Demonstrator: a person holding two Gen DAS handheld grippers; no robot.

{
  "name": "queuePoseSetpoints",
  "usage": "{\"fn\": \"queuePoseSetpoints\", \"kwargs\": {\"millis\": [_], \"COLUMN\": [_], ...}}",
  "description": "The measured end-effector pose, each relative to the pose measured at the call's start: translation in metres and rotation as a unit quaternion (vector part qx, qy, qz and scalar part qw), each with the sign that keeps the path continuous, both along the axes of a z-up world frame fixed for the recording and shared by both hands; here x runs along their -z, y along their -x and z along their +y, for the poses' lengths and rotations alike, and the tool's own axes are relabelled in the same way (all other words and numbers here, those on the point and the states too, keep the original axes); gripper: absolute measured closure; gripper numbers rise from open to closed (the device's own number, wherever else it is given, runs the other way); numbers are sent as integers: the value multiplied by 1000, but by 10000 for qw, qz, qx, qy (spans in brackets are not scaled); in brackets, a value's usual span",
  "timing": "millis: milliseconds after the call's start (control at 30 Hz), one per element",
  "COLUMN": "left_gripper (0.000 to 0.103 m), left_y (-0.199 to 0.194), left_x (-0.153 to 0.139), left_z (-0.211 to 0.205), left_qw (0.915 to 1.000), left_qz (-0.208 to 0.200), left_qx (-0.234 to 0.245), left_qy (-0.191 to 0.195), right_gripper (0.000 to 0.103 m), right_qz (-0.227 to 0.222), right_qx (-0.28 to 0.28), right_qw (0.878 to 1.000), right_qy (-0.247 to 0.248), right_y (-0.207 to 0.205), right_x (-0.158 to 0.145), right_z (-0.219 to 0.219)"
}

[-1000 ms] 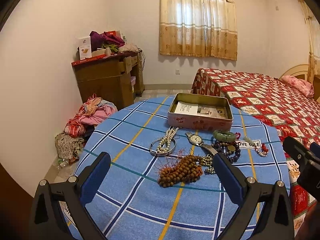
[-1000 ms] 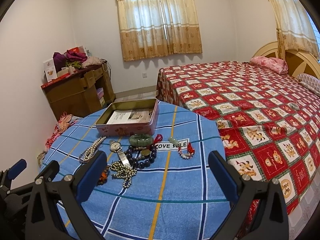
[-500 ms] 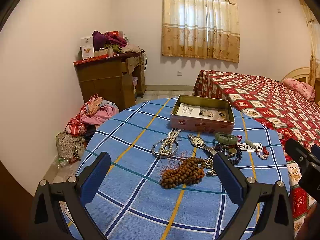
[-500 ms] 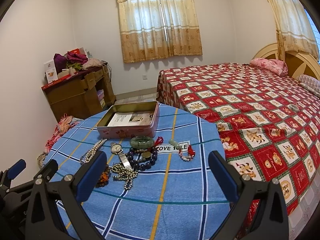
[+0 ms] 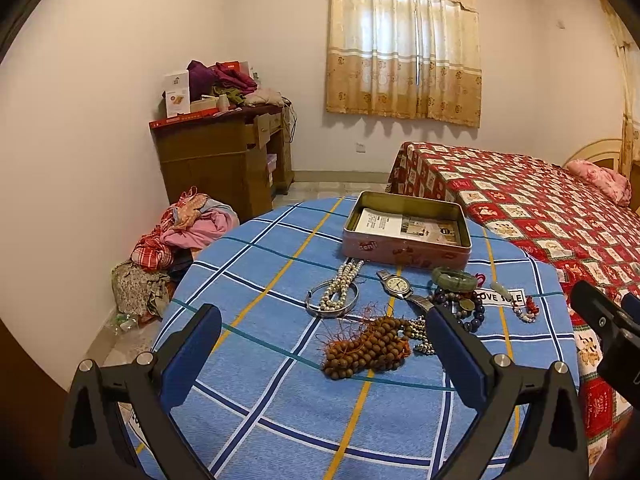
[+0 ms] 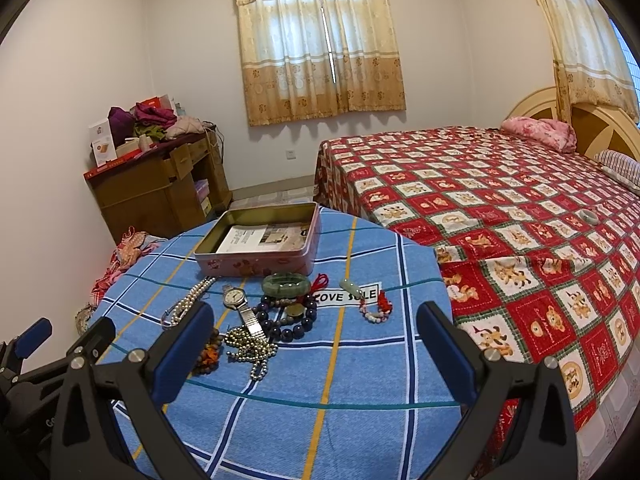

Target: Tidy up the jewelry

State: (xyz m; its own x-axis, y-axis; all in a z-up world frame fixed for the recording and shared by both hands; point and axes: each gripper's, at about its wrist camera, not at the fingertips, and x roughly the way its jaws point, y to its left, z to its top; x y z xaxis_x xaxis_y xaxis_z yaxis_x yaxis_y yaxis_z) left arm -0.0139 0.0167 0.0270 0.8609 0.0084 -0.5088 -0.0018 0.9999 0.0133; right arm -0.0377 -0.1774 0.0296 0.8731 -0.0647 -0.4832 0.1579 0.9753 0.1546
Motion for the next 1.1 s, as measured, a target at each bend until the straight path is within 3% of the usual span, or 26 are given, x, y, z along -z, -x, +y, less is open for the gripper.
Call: {"fn": "queuePoseSetpoints", "kwargs": {"millis": [533,833,900,1067,1100], "left_gripper": [1,1,1,1,2], "left_y": [4,-12,-21,-35,-35], "left_x": [-6,8,19,47,49], "left_z": [-2,0,2,9,9], "left_qw": [9999,9996,9983,9930,9923], "left_qz": [-95,242,530,1068,1092], "left_qx": [27,135,251,510,584], "left_qy": [61,-25,-14,28,37], "right_gripper": [0,0,4,38,40], "right_qz": [-20,192,315,607,645], "right_qx": [-6,-79,-108,-172,-174], "right_qw": [10000,9998,9993,9974,9971], "right_qy": [18,-83,-188,-355,-366], "right_y": [0,-11,-16,-28,-29], "right_x": [-1,8,15,31,33], "right_z": [2,0,-4,-15,-15]}}
